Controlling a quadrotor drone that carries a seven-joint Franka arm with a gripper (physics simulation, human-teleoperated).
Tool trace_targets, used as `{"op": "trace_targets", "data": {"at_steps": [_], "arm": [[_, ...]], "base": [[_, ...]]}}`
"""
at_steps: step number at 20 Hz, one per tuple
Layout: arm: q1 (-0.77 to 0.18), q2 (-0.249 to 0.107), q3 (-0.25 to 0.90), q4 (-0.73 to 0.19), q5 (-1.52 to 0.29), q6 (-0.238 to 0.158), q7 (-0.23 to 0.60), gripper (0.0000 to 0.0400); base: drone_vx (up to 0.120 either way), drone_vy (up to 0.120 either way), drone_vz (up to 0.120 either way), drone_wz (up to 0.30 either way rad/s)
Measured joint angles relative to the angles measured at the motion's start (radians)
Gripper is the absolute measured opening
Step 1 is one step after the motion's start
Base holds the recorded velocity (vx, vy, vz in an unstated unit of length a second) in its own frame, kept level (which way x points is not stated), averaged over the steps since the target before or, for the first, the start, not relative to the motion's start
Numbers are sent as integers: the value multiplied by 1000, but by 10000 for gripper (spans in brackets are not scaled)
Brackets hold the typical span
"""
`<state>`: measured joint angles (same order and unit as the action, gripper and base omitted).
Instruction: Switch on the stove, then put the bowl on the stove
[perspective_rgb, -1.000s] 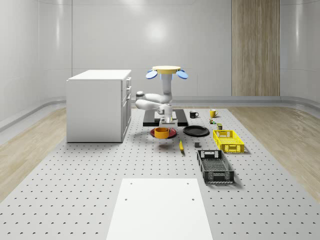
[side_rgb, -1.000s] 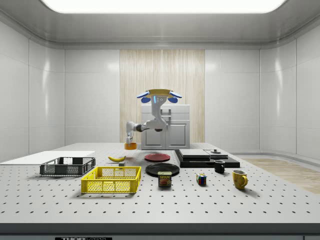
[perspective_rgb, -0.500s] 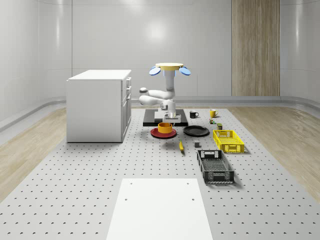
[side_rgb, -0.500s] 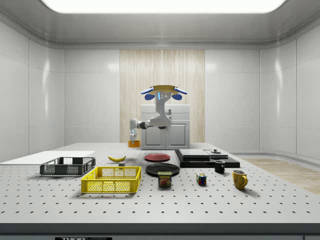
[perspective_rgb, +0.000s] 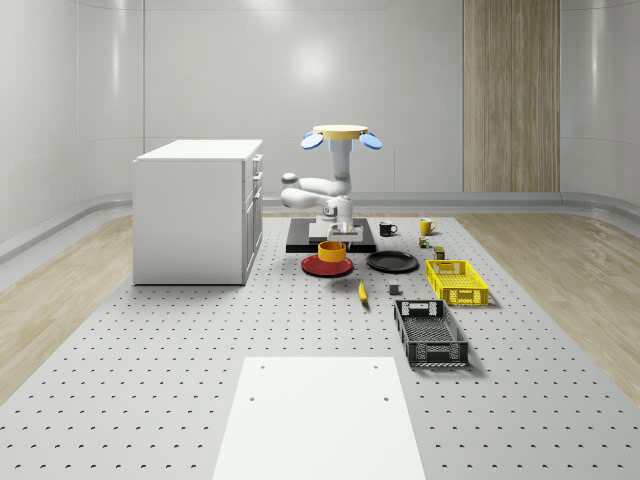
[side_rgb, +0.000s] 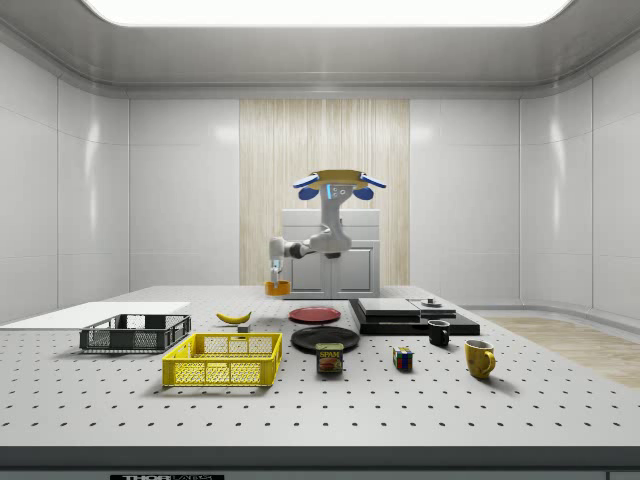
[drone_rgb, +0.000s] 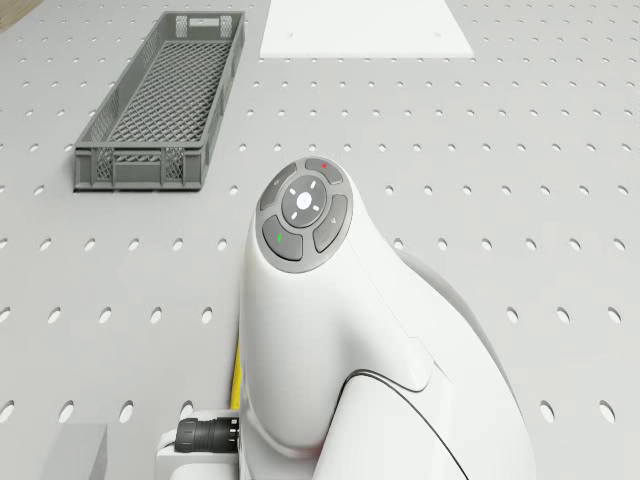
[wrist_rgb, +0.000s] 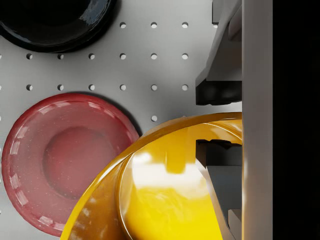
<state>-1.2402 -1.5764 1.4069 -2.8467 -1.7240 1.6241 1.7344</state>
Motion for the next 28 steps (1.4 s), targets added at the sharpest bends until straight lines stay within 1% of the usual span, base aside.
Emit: {"op": "trace_targets", "data": {"at_steps": [28], "arm": [[-1,-7,1,0,3,6,1,100]], "base": [[-120,0,0,0]]}}
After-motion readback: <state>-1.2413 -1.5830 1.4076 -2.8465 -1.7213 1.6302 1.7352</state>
